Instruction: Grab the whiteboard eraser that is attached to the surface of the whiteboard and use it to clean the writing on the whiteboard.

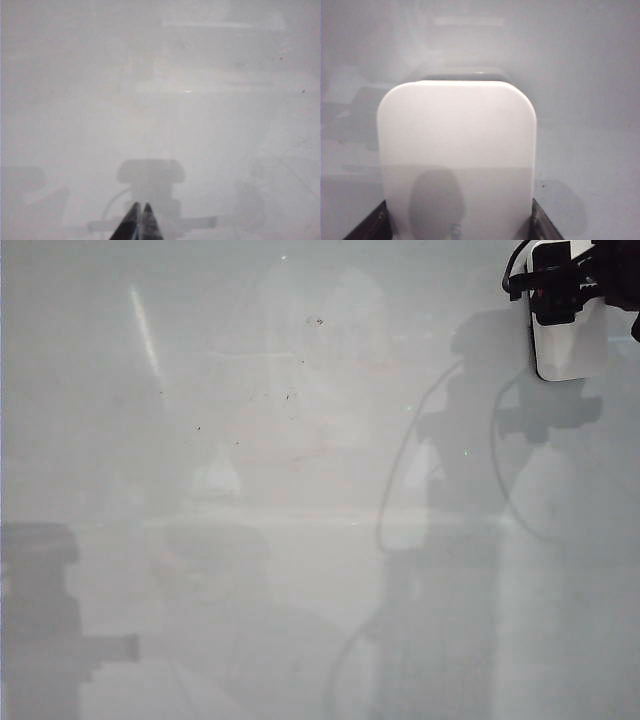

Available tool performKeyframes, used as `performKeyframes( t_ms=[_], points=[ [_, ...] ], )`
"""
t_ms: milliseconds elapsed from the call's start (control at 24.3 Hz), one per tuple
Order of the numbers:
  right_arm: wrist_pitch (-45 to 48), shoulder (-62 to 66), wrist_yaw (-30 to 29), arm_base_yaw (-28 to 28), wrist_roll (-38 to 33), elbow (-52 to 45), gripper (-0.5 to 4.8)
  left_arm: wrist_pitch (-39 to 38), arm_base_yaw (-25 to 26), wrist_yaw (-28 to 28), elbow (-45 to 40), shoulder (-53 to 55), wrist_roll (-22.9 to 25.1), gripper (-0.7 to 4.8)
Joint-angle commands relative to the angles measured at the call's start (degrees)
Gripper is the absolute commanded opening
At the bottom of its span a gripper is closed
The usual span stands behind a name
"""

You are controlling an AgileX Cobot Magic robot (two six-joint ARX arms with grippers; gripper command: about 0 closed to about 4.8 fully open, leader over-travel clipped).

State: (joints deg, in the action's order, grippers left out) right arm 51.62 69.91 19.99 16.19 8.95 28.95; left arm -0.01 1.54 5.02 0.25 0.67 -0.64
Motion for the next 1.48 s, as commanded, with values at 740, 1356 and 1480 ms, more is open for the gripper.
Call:
performKeyframes(
  t_ms=[740,1356,1480],
  points=[
    [-27.6,-18.9,3.6,3.8,-2.6,1.2,1.35,0.5,-0.1,0.2,0.2,-0.1,0.4,-0.05],
    [-45.8,-52.0,-0.1,5.3,-8.9,-7.0,-0.01,0.5,-0.1,0.2,0.2,-0.1,0.4,-0.05],
    [-45.9,-56.7,-0.3,5.3,-8.9,-8.3,0.00,0.5,-0.1,0.2,0.2,-0.1,0.4,-0.05]
  ],
)
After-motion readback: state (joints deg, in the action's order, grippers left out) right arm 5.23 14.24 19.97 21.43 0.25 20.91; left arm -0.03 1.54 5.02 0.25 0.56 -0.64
